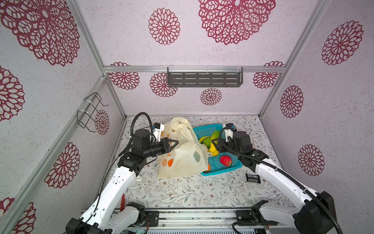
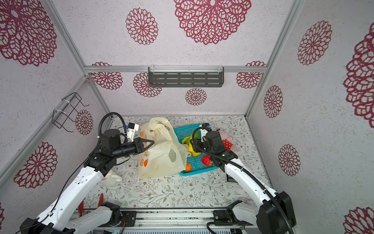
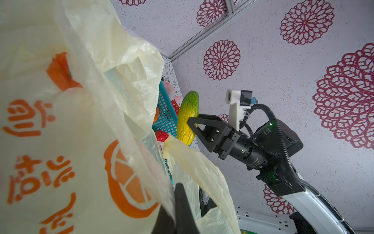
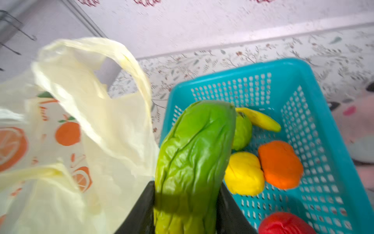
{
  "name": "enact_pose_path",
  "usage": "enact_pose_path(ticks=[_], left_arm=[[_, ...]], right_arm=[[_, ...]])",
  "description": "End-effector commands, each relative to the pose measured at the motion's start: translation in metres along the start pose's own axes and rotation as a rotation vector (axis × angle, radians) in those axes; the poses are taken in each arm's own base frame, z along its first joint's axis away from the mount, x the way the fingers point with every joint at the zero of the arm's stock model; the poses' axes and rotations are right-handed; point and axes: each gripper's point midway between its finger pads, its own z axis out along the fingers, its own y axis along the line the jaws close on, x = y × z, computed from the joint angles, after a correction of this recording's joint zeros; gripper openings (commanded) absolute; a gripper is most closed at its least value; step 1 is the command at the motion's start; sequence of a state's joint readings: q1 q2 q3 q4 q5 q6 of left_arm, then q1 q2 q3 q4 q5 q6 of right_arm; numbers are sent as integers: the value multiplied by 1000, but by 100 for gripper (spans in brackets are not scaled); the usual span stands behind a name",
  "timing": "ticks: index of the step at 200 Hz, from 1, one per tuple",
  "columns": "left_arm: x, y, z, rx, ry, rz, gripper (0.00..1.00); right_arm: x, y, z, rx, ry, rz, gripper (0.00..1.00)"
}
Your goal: Place the fruits into the plastic bag
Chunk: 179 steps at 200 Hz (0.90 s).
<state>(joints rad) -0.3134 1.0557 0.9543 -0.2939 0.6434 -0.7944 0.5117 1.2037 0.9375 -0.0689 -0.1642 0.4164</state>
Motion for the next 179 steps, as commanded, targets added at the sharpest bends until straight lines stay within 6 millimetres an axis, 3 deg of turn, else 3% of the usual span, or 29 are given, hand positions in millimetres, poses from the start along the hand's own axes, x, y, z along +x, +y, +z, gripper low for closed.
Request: enact_pose_path(ticks=[1, 25, 47, 84, 131, 150, 179], left_arm=[[2, -7, 4, 37, 6, 37, 0], [5, -10, 7, 48, 9, 45, 0], [10, -11, 9, 54, 18, 40, 0], [17, -10, 13, 54, 26, 39, 0], [25, -9, 19, 72, 28, 22, 0], [28, -7, 21, 83, 26, 2, 0], [31, -2, 19, 74, 12, -15, 0]], right_arm=[[-8, 35, 10, -171, 0, -62, 13], [12, 71, 23, -332, 65, -106, 13], [35, 108, 23, -477, 127, -173, 13], [67, 143, 30, -617, 242, -192, 13], [111, 151, 78, -548, 422, -205, 15], [129, 142, 100, -455, 483, -196, 15], [149, 112, 123, -283, 551, -169, 14]])
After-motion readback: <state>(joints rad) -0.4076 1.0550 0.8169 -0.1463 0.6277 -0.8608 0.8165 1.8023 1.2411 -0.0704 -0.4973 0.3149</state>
